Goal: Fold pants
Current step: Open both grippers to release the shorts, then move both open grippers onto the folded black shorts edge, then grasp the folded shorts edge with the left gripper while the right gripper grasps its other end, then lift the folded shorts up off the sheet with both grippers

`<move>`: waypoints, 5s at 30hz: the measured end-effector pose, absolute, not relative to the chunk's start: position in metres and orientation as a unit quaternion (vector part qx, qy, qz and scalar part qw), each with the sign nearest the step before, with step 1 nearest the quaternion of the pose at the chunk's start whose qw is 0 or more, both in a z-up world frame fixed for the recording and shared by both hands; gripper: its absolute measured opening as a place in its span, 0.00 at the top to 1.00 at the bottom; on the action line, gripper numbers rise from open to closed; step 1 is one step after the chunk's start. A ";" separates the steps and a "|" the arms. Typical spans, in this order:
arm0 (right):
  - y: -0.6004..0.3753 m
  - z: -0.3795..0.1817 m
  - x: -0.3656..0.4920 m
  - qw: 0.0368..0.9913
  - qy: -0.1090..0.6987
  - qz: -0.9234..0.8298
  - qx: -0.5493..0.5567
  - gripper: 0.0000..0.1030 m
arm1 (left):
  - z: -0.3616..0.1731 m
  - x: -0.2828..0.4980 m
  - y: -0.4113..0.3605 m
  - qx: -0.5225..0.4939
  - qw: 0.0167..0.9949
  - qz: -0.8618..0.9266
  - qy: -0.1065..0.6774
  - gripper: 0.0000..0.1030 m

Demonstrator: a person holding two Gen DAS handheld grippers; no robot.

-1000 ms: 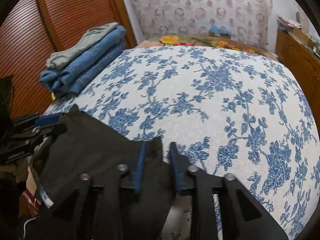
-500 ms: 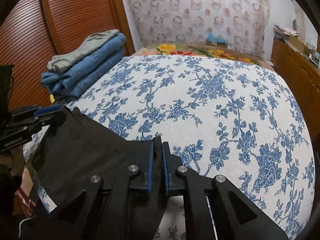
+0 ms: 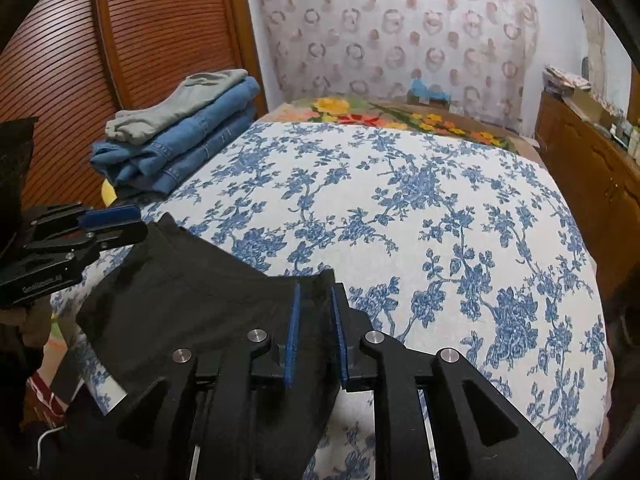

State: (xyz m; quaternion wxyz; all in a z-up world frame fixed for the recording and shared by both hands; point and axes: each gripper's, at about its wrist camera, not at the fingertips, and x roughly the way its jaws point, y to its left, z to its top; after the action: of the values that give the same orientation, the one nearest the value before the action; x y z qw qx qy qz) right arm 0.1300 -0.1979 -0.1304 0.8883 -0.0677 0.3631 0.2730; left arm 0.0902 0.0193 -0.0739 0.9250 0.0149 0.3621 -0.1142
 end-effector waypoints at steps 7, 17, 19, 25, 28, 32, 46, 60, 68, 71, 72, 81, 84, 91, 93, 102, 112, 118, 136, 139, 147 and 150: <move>-0.198 -0.136 0.120 0.885 0.369 0.276 -0.070 0.71 | -0.083 0.091 0.017 0.016 0.916 -0.123 0.380 0.55; -0.214 -0.147 0.103 0.877 0.389 0.277 -0.050 0.60 | -0.100 0.069 0.043 -0.008 0.912 -0.106 0.396 0.55; -0.217 -0.149 0.098 0.875 0.393 0.277 -0.049 0.60 | -0.105 0.068 0.048 -0.011 0.910 -0.102 0.401 0.55; -0.218 -0.152 0.106 0.877 0.398 0.267 -0.043 0.60 | -0.107 0.077 0.052 -0.023 0.910 -0.101 0.403 0.55; -0.217 -0.155 0.115 0.878 0.399 0.260 -0.039 0.53 | -0.108 0.082 0.050 -0.022 0.908 -0.105 0.405 0.55; -0.214 -0.161 0.127 0.875 0.410 0.255 -0.039 0.51 | -0.111 0.087 0.051 -0.025 0.906 -0.107 0.409 0.55; -0.195 -0.167 0.131 0.886 0.383 0.252 -0.070 0.50 | -0.116 0.087 0.049 -0.017 0.905 -0.112 0.409 0.49; -0.195 -0.169 0.128 0.890 0.376 0.249 -0.073 0.50 | -0.105 0.089 0.048 -0.013 0.907 -0.106 0.406 0.44; -0.195 -0.170 0.128 0.890 0.374 0.250 -0.074 0.49 | -0.101 0.104 0.058 -0.028 0.907 -0.101 0.407 0.44; -0.195 -0.170 0.128 0.890 0.374 0.249 -0.074 0.49 | -0.107 0.109 0.055 -0.024 0.903 -0.103 0.416 0.44; -0.195 -0.170 0.128 0.890 0.374 0.250 -0.074 0.49 | -0.109 0.111 0.054 -0.021 0.901 -0.103 0.420 0.44; -0.195 -0.170 0.127 0.890 0.374 0.249 -0.074 0.49 | -0.117 0.115 0.056 -0.032 0.896 -0.107 0.430 0.44; -0.195 -0.170 0.127 0.890 0.374 0.249 -0.074 0.49 | -0.117 0.115 0.057 -0.035 0.897 -0.112 0.426 0.47; -0.195 -0.170 0.128 0.890 0.374 0.249 -0.074 0.49 | -0.110 0.108 0.058 -0.058 0.901 -0.142 0.406 0.78; -0.195 -0.170 0.128 0.890 0.374 0.250 -0.074 0.49 | -0.106 0.105 0.061 -0.072 0.903 -0.145 0.398 0.81; -0.195 -0.170 0.128 0.890 0.375 0.250 -0.074 0.49 | -0.087 0.089 0.052 -0.061 0.917 -0.143 0.368 0.83; -0.198 -0.169 0.130 0.890 0.380 0.246 -0.059 0.55 | -0.078 0.079 0.045 -0.051 0.926 -0.143 0.346 0.83; -0.194 -0.167 0.130 0.879 0.393 0.268 -0.047 0.83 | -0.074 0.073 0.044 -0.054 0.928 -0.147 0.337 0.83; -0.200 -0.116 0.108 0.909 0.307 0.278 -0.035 0.93 | -0.039 0.057 0.051 -0.058 0.946 -0.146 0.283 0.85; -0.199 -0.106 0.106 0.913 0.294 0.281 -0.039 0.93 | -0.032 0.054 0.053 -0.057 0.950 -0.144 0.272 0.86; -0.194 -0.079 0.104 0.921 0.258 0.287 -0.053 0.93 | -0.012 0.049 0.058 -0.051 0.959 -0.138 0.244 0.86; -0.191 -0.070 0.105 0.922 0.248 0.291 -0.060 0.93 | -0.007 0.048 0.061 -0.048 0.961 -0.135 0.238 0.86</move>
State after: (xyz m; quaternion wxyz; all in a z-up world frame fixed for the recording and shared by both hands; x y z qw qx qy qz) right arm 0.1054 -0.1907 -0.0696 0.9222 -0.0602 0.2479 0.2905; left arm 0.0483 0.0614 -0.0070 0.9607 -0.0482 0.2378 -0.1350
